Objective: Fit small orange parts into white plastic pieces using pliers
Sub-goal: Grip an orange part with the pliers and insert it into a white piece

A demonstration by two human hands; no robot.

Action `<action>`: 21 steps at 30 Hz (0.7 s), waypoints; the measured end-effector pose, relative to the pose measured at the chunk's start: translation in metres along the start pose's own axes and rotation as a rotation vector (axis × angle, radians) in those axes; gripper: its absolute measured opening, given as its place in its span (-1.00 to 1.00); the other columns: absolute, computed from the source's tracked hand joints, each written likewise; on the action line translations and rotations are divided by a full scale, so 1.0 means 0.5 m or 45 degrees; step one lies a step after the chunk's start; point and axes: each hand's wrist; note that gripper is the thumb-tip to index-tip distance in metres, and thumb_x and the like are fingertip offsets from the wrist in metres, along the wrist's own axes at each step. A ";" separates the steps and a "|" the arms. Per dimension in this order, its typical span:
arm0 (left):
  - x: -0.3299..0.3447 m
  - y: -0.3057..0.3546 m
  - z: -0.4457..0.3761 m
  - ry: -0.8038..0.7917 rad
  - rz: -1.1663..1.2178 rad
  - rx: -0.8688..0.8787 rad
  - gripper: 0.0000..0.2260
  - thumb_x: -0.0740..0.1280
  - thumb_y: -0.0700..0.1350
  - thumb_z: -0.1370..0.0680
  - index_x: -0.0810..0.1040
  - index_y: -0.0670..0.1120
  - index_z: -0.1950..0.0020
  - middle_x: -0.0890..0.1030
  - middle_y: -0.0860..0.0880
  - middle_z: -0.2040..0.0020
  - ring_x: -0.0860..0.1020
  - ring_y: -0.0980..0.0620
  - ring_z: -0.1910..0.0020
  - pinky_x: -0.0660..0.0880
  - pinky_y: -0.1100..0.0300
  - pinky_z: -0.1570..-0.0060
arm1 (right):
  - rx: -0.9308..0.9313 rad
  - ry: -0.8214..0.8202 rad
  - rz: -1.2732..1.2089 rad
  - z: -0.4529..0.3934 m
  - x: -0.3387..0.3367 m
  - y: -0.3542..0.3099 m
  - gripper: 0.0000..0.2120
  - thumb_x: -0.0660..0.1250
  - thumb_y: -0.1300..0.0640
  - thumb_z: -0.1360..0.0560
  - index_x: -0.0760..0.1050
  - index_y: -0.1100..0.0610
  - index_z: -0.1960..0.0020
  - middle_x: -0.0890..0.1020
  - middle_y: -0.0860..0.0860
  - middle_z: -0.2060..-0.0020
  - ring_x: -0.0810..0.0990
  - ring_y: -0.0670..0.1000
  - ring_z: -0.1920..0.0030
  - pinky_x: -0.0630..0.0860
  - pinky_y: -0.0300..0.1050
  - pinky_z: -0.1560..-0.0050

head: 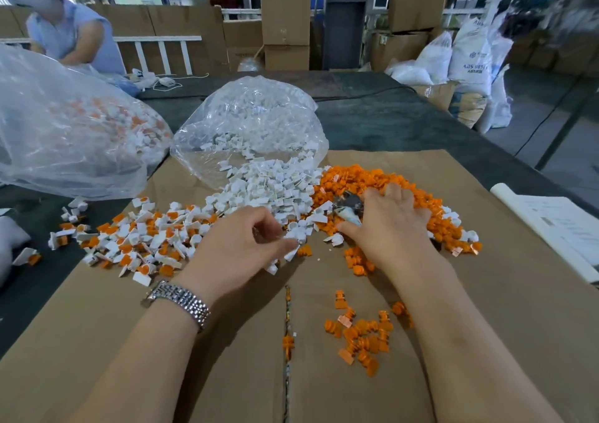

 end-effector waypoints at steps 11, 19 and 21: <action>0.021 0.011 -0.004 -0.055 -0.370 0.062 -0.80 0.48 0.20 -0.47 0.59 0.16 0.00 0.53 0.18 0.09 0.48 0.23 0.15 0.38 0.32 0.24 | -0.528 -0.158 -0.263 0.020 0.013 -0.058 -0.92 0.43 -0.08 -0.54 0.58 -0.14 -0.01 0.61 -0.14 -0.02 0.40 0.01 -0.23 0.28 0.13 -0.16; 0.007 0.014 0.000 0.186 0.096 0.024 -0.83 0.40 -0.06 -0.57 0.69 0.08 -0.14 0.66 0.19 0.13 0.62 0.25 0.18 0.46 0.45 0.21 | -0.518 -0.143 -0.447 0.016 -0.003 -0.047 -0.84 0.24 0.08 -0.66 0.56 0.03 -0.18 0.59 0.01 -0.08 0.54 0.02 -0.10 0.48 0.01 -0.14; 0.004 0.018 0.000 0.172 0.217 0.043 -0.86 0.36 -0.12 -0.61 0.68 0.05 -0.09 0.68 0.09 0.17 0.64 0.24 0.25 0.47 0.44 0.28 | -0.529 -0.122 -0.611 0.016 -0.012 -0.046 -0.83 0.27 0.07 -0.66 0.60 0.04 -0.17 0.58 -0.02 -0.03 0.52 -0.05 -0.04 0.46 -0.14 -0.06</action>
Point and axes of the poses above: each hand's wrist, its own z-axis away from the middle knuckle, its own x-axis out of the palm, y = z × x
